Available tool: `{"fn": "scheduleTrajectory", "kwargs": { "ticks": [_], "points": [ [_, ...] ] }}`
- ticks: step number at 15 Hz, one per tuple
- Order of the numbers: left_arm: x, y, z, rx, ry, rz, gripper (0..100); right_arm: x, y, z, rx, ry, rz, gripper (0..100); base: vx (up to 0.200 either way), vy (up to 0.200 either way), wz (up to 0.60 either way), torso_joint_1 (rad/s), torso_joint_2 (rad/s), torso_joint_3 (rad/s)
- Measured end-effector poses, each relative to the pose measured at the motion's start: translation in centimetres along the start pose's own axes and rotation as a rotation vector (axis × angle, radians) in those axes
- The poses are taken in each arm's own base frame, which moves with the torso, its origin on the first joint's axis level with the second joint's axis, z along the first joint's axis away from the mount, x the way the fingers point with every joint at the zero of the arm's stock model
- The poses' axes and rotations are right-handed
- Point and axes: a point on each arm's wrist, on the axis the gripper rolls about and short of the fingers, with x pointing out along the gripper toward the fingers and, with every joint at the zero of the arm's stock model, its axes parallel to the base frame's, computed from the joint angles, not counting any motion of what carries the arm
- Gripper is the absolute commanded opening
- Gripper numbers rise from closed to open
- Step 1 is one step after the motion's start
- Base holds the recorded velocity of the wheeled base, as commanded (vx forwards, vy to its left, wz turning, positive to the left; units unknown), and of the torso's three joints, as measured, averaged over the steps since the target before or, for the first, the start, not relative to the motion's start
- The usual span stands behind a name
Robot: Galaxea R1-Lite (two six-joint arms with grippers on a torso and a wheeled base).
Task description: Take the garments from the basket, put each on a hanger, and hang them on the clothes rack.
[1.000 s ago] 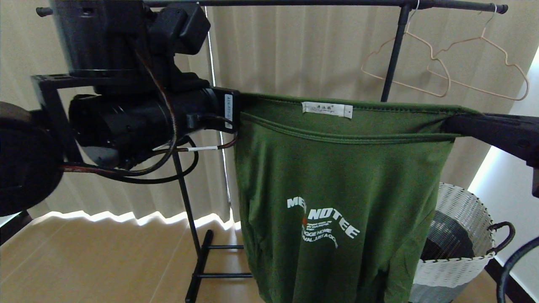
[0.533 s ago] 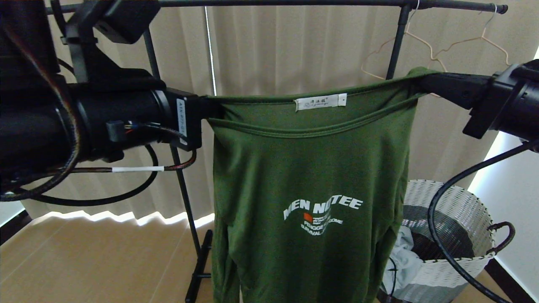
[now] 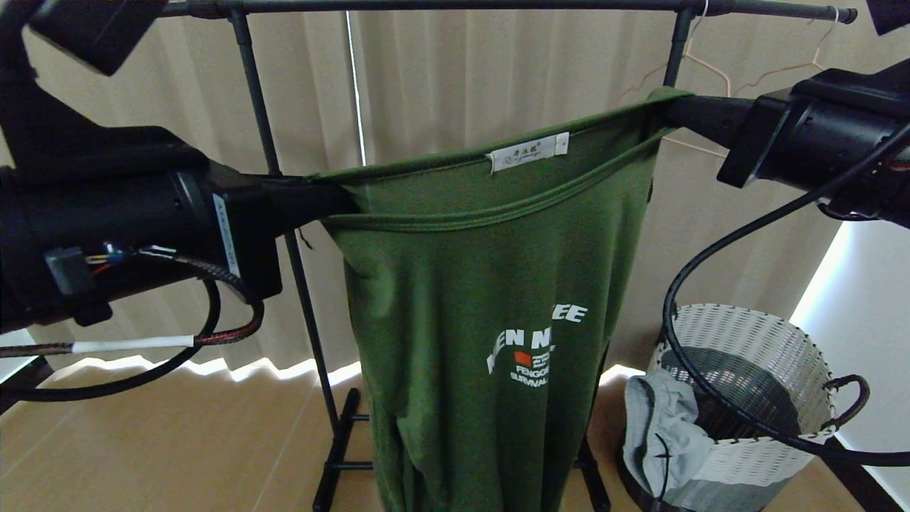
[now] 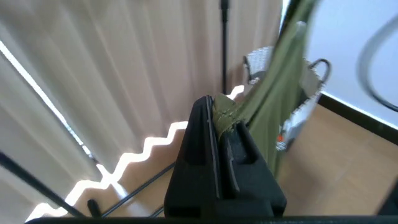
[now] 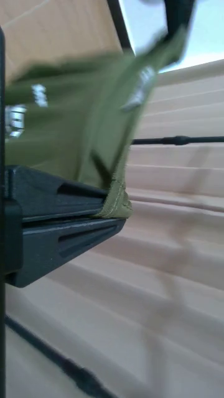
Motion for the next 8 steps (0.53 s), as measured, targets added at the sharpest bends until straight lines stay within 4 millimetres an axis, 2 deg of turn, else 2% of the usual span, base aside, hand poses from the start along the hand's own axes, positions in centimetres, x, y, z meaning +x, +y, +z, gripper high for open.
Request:
{"fn": "scheduleTrajectory", "kwargs": {
  "ticks": [3, 8],
  "points": [
    [-1.0, -1.0, -0.5, 0.013, 0.001, -0.049, 0, 0.8, -0.2, -0.2, -0.002, -0.010, 0.000, 0, 0.000, 0.000, 0.00, 0.000, 0.00, 0.000],
    [-1.5, -1.2, -0.6, 0.025, -0.003, -0.060, 0, 1.2, -0.3, -0.7, -0.001, 0.005, -0.007, 0, 0.000, 0.000, 0.00, 0.000, 0.00, 0.000]
  ]
}}
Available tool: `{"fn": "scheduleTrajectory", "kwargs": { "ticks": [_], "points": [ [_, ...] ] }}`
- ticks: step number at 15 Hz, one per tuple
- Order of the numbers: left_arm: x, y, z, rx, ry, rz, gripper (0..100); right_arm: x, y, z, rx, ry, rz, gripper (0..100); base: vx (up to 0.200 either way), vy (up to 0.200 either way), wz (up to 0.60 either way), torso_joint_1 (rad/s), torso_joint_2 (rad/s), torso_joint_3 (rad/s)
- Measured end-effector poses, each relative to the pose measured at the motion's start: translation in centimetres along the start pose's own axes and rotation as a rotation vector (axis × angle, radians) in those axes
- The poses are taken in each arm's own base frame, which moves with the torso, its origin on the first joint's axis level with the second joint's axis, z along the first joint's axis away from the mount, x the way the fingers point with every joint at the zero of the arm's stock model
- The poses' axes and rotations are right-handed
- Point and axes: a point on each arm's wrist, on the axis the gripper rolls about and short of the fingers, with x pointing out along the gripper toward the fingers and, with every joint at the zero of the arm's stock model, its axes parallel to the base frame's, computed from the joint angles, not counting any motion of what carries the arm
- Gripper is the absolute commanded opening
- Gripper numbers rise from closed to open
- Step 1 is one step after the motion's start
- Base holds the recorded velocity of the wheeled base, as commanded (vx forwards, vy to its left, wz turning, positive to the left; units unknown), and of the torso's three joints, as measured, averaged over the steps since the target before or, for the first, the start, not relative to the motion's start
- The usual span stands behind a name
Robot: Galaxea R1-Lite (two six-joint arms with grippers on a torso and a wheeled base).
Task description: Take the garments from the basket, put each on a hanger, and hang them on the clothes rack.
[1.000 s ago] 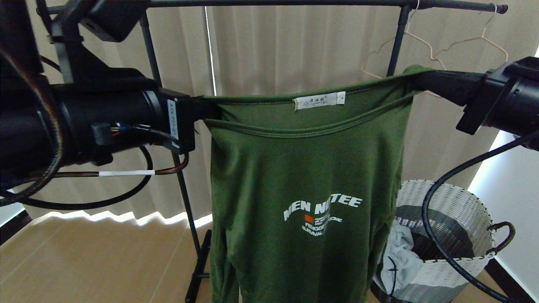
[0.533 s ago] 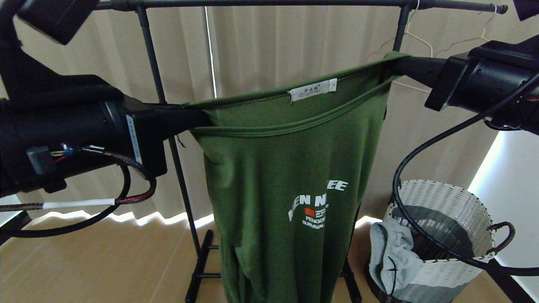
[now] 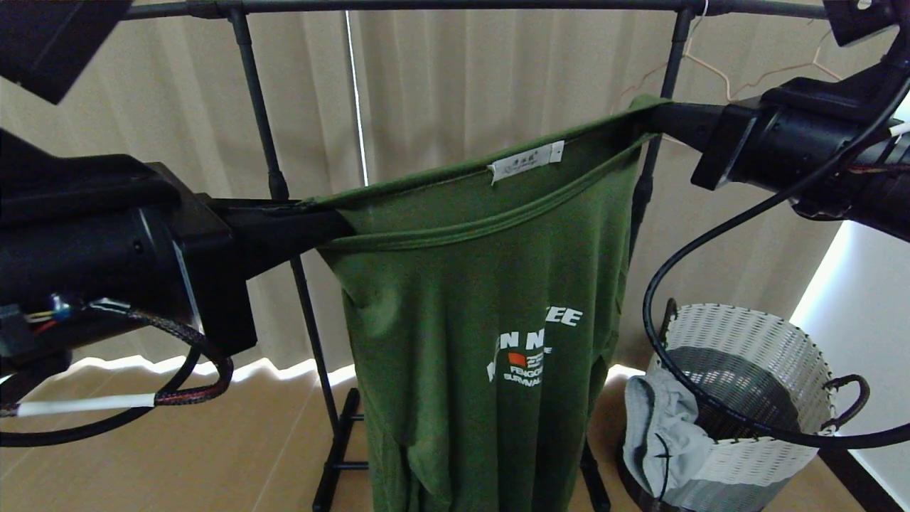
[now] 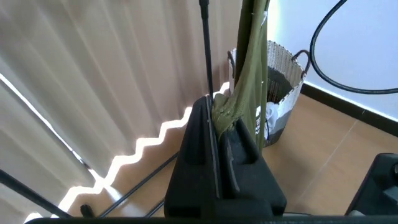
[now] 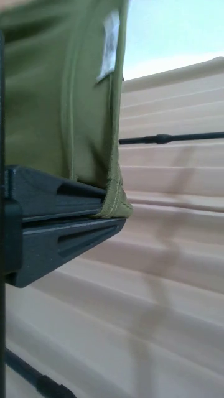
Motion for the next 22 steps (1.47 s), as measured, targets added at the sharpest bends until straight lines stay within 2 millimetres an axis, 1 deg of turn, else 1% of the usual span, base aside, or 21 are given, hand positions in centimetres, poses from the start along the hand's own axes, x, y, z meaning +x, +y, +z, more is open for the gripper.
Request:
{"fn": "scheduleTrajectory", "kwargs": {
  "ticks": [2, 5, 7, 9, 11, 13, 14, 15, 20, 22],
  "points": [
    [0.1, 0.1, 0.2, 0.000, -0.008, 0.007, 0, -0.2, 0.0, 0.2, -0.003, -0.005, -0.013, 0, 0.000, 0.000, 0.00, 0.000, 0.00, 0.000],
    [1.0, 0.7, 1.6, -0.003, -0.041, 0.043, 0, -1.3, 0.2, 1.1, -0.009, -0.022, -0.019, 0, 0.000, 0.000, 0.00, 0.000, 0.00, 0.000],
    [2.5, 1.8, 2.6, -0.007, -0.063, 0.108, 0, -2.5, 0.4, 1.6, -0.009, -0.011, -0.025, 0, 0.000, 0.000, 0.00, 0.000, 0.00, 0.000],
    [4.4, 3.1, 3.4, -0.017, -0.119, 0.195, 0, -3.9, 0.6, 1.8, -0.006, 0.010, -0.030, 0, 0.000, 0.000, 0.00, 0.000, 0.00, 0.000],
    [5.9, 3.7, 2.9, -0.024, -0.113, 0.228, 0, -5.1, 0.8, 1.2, -0.002, 0.044, -0.032, 0, 0.000, 0.000, 0.00, 0.000, 0.00, 0.000],
    [6.8, 3.7, 1.5, -0.026, -0.063, 0.227, 0, -6.5, 1.0, -0.2, 0.002, 0.092, -0.033, 0, 0.000, 0.000, 0.00, 0.000, 0.00, 0.000],
    [7.0, 3.6, 1.0, -0.026, -0.047, 0.221, 0, -7.2, 1.1, -0.8, -0.007, 0.115, -0.033, 0, 0.000, 0.000, 0.00, 0.000, 0.00, 0.000],
    [7.1, 3.5, 0.9, -0.025, -0.041, 0.215, 0, -7.6, 1.1, -1.0, -0.018, 0.118, -0.033, 0, 0.000, 0.000, 0.00, 0.000, 0.00, 0.000],
    [6.6, 2.7, 1.3, -0.021, -0.060, 0.186, 0, -8.1, 1.3, -0.2, -0.028, 0.071, -0.029, 0, 0.000, 0.000, 0.00, 0.000, 0.00, 0.000],
    [6.2, 2.7, 2.0, -0.021, -0.086, 0.183, 0, -8.1, 1.3, 0.7, -0.032, 0.041, -0.026, 0, 0.000, 0.000, 0.00, 0.000, 0.00, 0.000]
  ]
}}
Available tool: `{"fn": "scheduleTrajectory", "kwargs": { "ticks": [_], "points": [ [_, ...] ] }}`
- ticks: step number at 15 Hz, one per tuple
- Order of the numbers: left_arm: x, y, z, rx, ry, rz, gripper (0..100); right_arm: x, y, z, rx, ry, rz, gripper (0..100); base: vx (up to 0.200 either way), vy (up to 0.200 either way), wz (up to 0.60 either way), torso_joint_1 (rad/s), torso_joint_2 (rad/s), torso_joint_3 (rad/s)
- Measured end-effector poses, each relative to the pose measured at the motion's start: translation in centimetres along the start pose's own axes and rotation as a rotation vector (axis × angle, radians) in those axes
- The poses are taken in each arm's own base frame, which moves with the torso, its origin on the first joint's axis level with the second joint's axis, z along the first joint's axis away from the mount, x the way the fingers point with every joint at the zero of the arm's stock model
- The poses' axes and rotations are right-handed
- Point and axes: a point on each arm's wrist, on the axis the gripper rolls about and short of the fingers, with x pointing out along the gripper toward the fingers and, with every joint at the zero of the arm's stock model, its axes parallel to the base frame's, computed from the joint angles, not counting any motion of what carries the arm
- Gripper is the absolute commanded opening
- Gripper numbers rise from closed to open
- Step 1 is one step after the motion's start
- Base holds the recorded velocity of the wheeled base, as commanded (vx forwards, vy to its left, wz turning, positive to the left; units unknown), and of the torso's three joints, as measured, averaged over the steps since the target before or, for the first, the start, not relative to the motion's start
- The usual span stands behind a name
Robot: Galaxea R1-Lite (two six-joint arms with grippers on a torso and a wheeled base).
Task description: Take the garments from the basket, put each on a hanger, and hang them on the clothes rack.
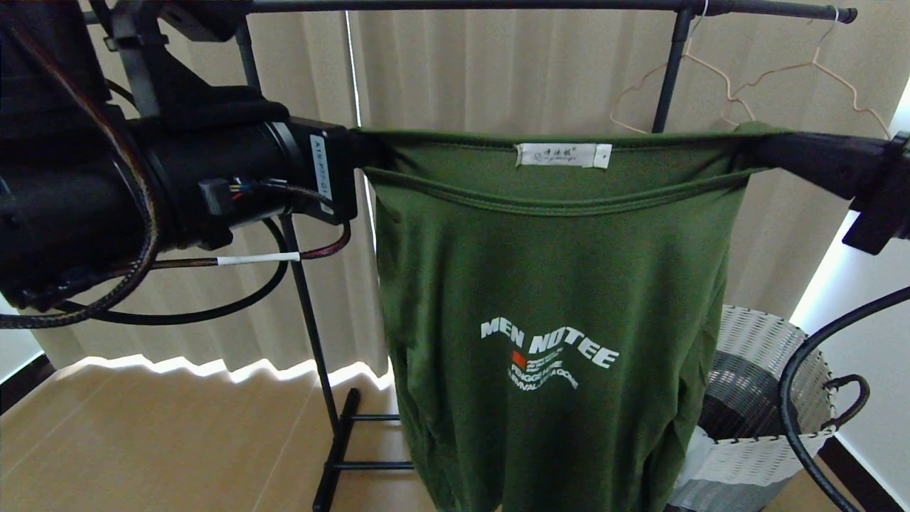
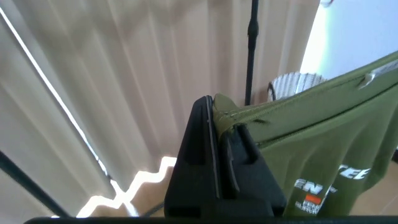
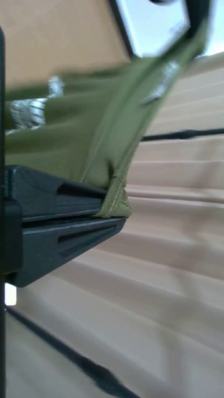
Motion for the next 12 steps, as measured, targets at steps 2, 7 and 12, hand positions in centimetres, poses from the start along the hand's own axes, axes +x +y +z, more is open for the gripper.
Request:
{"fn": "scheduleTrajectory", "kwargs": {
  "ticks": [2, 7, 12],
  "points": [
    [-0.24, 0.05, 0.48, -0.001, -0.017, 0.000, 0, 0.10, -0.02, 0.55, -0.002, -0.017, 0.000, 0, 0.000, 0.000, 0.00, 0.000, 0.00, 0.000],
    [-0.56, 0.09, 0.62, -0.003, -0.024, 0.000, 0, 0.44, -0.07, 0.21, 0.001, -0.001, 0.000, 0, 0.000, 0.000, 0.00, 0.000, 0.00, 0.000],
    [-0.65, 0.10, 0.68, -0.002, -0.026, 0.000, 0, 0.60, -0.09, 0.17, 0.001, 0.001, 0.000, 0, 0.000, 0.000, 0.00, 0.000, 0.00, 0.000]
  ]
}}
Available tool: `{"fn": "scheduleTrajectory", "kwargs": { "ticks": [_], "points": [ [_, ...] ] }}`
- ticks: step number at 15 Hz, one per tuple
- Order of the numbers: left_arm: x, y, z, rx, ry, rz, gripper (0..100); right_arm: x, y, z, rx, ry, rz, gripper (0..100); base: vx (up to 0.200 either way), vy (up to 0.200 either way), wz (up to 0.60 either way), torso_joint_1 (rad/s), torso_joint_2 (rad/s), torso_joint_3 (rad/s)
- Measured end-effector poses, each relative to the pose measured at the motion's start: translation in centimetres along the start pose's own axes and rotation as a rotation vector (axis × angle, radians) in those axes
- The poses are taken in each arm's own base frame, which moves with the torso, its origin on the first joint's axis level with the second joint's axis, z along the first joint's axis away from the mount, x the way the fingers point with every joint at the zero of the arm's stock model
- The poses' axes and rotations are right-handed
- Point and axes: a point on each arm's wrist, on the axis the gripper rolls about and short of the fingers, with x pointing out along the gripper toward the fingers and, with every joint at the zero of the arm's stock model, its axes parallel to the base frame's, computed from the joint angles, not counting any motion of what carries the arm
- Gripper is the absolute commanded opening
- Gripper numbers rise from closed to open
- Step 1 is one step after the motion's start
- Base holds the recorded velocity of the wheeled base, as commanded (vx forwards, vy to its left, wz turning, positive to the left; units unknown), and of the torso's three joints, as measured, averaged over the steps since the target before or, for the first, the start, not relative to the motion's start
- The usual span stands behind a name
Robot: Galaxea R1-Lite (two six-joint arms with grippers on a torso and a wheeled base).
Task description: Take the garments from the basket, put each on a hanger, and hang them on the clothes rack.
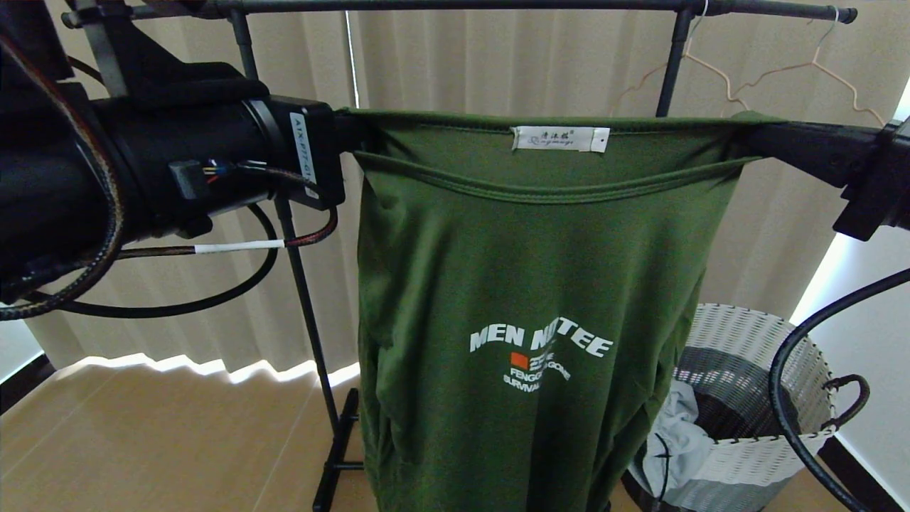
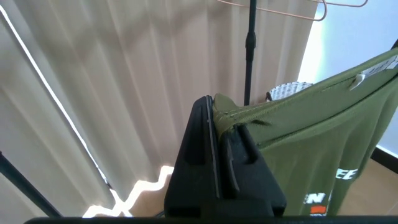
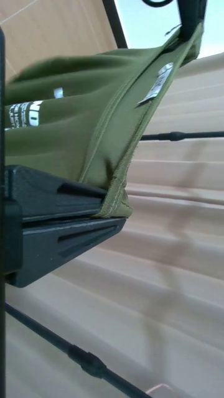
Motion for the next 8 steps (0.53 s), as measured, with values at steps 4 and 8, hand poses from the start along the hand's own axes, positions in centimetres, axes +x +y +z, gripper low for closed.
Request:
{"fn": "scheduleTrajectory", "kwargs": {
  "ticks": [4, 8],
  "points": [
    [-0.06, 0.01, -0.02, 0.000, 0.002, 0.001, 0, 0.02, -0.01, -0.17, 0.001, 0.007, -0.001, 0, 0.000, 0.000, 0.00, 0.000, 0.00, 0.000],
    [-0.13, 0.01, 0.03, 0.001, 0.000, 0.001, 0, 0.03, -0.01, -0.23, 0.002, 0.012, -0.002, 0, 0.000, 0.000, 0.00, 0.000, 0.00, 0.000]
  ]
}}
